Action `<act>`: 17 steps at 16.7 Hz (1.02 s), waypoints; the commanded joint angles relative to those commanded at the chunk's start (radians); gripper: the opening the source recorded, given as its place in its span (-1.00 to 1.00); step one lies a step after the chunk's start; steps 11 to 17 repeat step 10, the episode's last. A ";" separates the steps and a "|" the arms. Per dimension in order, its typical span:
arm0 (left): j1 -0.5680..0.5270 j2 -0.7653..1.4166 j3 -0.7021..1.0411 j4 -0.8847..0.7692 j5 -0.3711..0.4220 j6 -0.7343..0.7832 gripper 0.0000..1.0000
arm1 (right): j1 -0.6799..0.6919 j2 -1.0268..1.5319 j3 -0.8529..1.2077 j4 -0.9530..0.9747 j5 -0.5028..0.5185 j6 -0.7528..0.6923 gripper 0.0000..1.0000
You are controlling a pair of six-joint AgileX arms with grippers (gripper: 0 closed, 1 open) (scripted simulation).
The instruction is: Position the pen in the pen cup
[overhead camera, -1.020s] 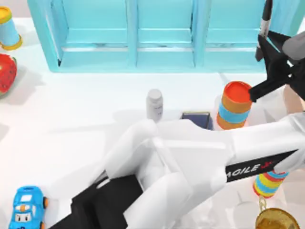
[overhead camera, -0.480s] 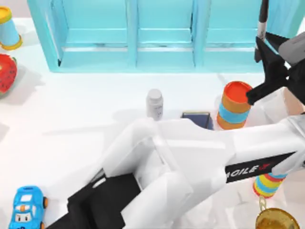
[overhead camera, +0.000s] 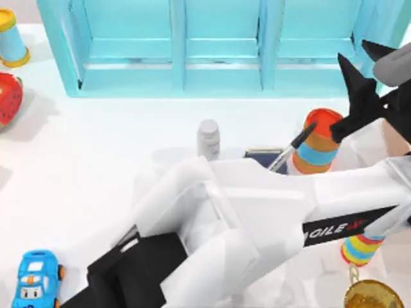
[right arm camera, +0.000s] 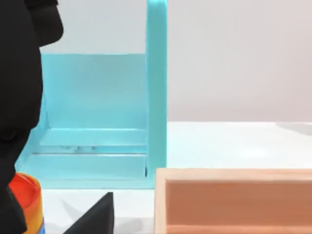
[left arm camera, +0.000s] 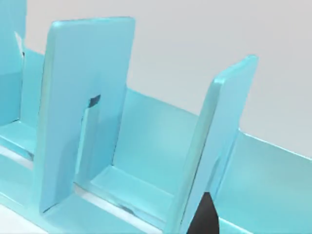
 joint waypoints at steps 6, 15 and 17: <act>0.000 0.000 0.000 0.000 0.000 0.000 1.00 | 0.000 0.000 0.000 0.000 0.000 0.000 1.00; 0.000 0.000 0.000 0.000 0.000 0.000 1.00 | 0.000 0.000 0.000 0.000 0.000 0.000 1.00; 0.000 0.000 0.000 0.000 0.000 0.000 1.00 | 0.000 0.000 0.000 0.000 0.000 0.000 1.00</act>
